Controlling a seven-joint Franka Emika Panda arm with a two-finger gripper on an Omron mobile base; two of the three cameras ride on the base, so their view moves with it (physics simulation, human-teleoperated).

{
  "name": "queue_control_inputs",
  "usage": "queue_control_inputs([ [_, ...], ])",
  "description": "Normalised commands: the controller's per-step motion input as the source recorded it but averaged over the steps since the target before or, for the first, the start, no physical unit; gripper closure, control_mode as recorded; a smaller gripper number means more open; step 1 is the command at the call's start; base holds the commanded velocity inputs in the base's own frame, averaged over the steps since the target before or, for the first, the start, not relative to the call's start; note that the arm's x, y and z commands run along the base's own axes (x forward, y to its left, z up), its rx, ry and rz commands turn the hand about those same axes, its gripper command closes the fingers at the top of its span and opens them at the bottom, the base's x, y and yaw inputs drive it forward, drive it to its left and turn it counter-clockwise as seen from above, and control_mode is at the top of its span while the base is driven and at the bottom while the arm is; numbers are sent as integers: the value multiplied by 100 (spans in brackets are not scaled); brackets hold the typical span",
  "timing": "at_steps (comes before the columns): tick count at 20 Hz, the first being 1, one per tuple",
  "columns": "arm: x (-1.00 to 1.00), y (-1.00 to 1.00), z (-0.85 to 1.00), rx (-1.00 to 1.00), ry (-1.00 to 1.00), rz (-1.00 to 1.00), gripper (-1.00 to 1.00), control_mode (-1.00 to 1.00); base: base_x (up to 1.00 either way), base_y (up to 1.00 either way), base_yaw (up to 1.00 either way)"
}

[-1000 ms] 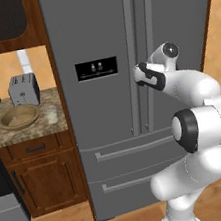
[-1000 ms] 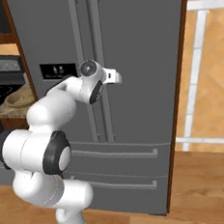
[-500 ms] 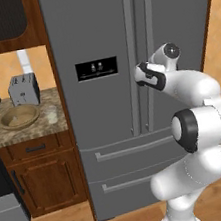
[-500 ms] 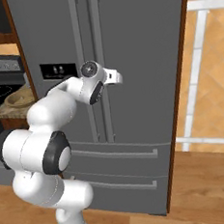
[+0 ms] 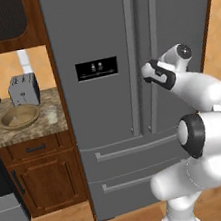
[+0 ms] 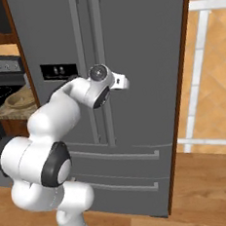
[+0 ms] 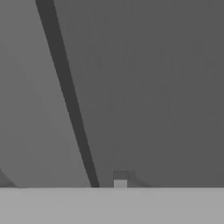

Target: Grab a lemon wedge from the fridge and one ice cube from the ice bowl, and put them in the glass of lemonade.

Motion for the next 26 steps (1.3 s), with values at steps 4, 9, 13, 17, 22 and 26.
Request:
queue_control_inputs([
  [4,-67,-100,19,15,1,-1,100,-100,0,0,0],
  [9,-55,-100,8,13,0,-1,100,-100,0,0,0],
  [13,-60,-100,0,14,0,-2,100,-100,0,0,0],
  [17,-70,-100,8,11,0,-2,100,-100,0,0,0],
  [22,-61,-100,13,8,0,-4,100,-100,0,0,0],
  [26,-59,-100,5,8,0,-7,100,-100,0,0,0],
])
